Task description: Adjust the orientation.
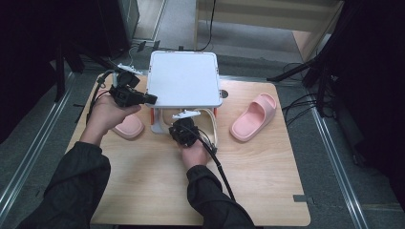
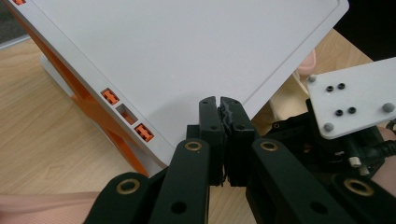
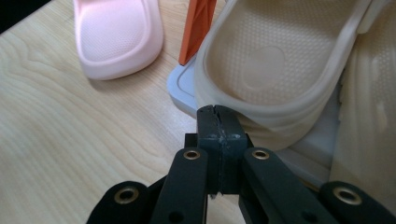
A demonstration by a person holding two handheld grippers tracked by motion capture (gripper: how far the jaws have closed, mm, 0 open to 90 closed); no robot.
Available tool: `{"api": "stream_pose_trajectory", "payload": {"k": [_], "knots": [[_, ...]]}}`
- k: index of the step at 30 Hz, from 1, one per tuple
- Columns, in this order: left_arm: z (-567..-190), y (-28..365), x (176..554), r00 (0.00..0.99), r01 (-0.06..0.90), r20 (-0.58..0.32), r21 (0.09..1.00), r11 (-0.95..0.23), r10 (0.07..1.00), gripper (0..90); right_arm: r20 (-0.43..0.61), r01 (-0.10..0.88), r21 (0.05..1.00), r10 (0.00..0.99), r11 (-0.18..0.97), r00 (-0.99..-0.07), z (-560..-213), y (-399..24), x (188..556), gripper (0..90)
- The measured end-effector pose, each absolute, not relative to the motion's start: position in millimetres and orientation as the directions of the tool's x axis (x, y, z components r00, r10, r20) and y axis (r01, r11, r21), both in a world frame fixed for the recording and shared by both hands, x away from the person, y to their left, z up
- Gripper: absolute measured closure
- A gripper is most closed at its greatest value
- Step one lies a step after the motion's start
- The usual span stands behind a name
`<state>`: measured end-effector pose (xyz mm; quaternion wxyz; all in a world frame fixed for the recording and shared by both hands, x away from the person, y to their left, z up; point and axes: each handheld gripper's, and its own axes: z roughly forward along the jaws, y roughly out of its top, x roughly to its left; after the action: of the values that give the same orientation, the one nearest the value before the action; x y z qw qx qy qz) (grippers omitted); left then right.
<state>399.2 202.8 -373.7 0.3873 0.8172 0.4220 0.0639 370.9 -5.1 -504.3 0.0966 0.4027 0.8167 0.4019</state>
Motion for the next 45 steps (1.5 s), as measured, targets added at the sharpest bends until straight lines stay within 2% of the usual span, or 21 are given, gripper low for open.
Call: {"api": "stream_pose_trajectory", "payload": {"k": [6,14,24,35,45], "knots": [[-373.6,202.6,398.7,0.634,0.640,-0.219,0.687,-0.344,0.742,87.6,0.172,0.554,0.752,0.705,0.357,-0.688,-496.2,-23.7,352.7,90.0],[-374.2,203.9,399.2,0.630,0.646,-0.234,0.686,-0.333,0.741,87.3,0.232,0.571,0.754,0.682,0.325,-0.694,-487.8,-67.1,324.4,90.0],[-374.1,203.1,398.8,0.628,0.648,-0.234,0.686,-0.332,0.743,87.3,0.194,0.563,0.743,0.689,0.362,-0.699,-484.5,-112.5,300.7,90.0],[-374.2,203.5,399.0,0.628,0.649,-0.236,0.685,-0.331,0.742,87.2,0.167,0.583,0.718,0.718,0.381,-0.676,-500.7,-139.7,298.1,90.0],[-374.3,203.7,399.0,0.627,0.649,-0.236,0.686,-0.330,0.742,87.2,0.118,0.560,0.721,0.725,0.408,-0.679,-500.6,-133.0,307.8,90.0]]}}
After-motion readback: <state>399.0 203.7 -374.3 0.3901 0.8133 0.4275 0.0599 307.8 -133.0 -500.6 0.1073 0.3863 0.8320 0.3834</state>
